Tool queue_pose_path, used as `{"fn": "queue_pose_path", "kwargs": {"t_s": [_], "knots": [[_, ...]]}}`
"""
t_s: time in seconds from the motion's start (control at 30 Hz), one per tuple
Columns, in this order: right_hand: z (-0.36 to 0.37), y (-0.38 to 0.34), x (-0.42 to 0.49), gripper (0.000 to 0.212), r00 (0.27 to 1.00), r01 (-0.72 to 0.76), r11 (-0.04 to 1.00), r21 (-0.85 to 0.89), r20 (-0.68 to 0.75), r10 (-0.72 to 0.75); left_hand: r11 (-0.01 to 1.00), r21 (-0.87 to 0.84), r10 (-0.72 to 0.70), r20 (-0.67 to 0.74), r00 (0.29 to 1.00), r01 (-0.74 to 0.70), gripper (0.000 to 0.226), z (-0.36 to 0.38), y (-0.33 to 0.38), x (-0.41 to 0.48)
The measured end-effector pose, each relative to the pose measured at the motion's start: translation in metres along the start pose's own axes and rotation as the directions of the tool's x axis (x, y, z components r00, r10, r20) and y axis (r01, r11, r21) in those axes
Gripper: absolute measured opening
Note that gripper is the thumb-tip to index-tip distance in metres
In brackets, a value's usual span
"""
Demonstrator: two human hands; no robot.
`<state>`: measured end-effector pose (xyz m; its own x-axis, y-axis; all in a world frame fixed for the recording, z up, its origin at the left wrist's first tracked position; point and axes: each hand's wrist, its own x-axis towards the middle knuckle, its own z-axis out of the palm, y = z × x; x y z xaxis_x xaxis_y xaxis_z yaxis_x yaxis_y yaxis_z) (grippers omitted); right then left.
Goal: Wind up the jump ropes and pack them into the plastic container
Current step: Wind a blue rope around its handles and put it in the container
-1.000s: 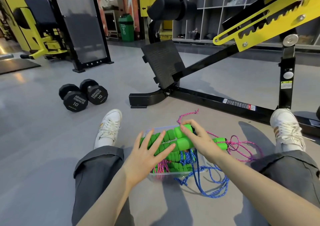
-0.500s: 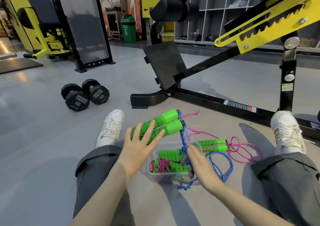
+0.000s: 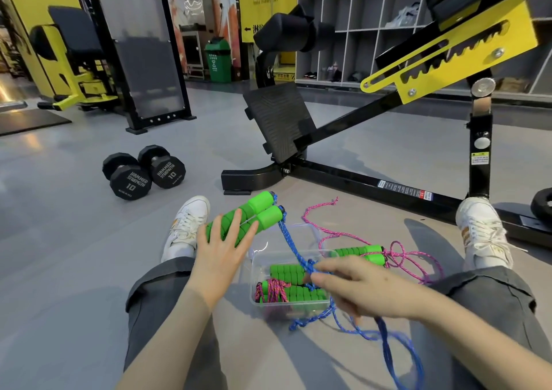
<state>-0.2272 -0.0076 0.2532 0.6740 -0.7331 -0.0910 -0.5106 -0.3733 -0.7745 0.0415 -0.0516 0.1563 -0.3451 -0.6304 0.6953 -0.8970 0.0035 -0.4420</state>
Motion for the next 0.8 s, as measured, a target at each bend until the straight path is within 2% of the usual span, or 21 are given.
{"fn": "queue_pose_path", "kwargs": {"t_s": [0.07,0.17,0.33,0.5,0.63,0.7,0.8], "knots": [[-0.017,-0.007,-0.005,0.042,1.0,0.016,1.0,0.01,0.001,-0.016,1.0,-0.018,-0.005,-0.002,1.0,0.005,0.091,-0.002,-0.003,0.0],[-0.04,-0.019,-0.008,0.027,0.992,0.087,0.996,0.009,-0.09,-0.086,1.0,-0.017,0.022,-0.022,1.0,-0.023,0.086,-0.005,-0.005,0.001],[-0.06,-0.037,-0.001,0.026,0.953,0.2,0.979,0.025,-0.236,-0.189,0.986,-0.031,0.161,-0.084,0.983,-0.164,0.056,-0.013,-0.003,0.005],[-0.079,-0.04,0.015,0.026,0.911,0.242,0.97,-0.021,-0.34,-0.234,0.939,-0.039,0.336,-0.112,0.935,-0.342,0.061,-0.029,-0.001,0.005],[-0.09,-0.025,0.03,0.028,0.882,0.192,0.981,-0.023,-0.435,-0.183,0.907,-0.078,0.386,-0.242,0.89,-0.414,0.053,-0.048,0.008,0.015],[-0.092,-0.011,0.037,0.03,0.866,0.171,0.983,0.069,-0.486,-0.117,0.896,-0.105,0.387,-0.296,0.873,-0.432,0.05,-0.058,0.013,0.02],[-0.09,0.011,0.044,0.031,0.846,0.196,0.931,0.307,-0.533,-0.002,0.899,-0.126,0.346,-0.386,0.855,-0.42,0.045,-0.066,0.02,0.028]]}}
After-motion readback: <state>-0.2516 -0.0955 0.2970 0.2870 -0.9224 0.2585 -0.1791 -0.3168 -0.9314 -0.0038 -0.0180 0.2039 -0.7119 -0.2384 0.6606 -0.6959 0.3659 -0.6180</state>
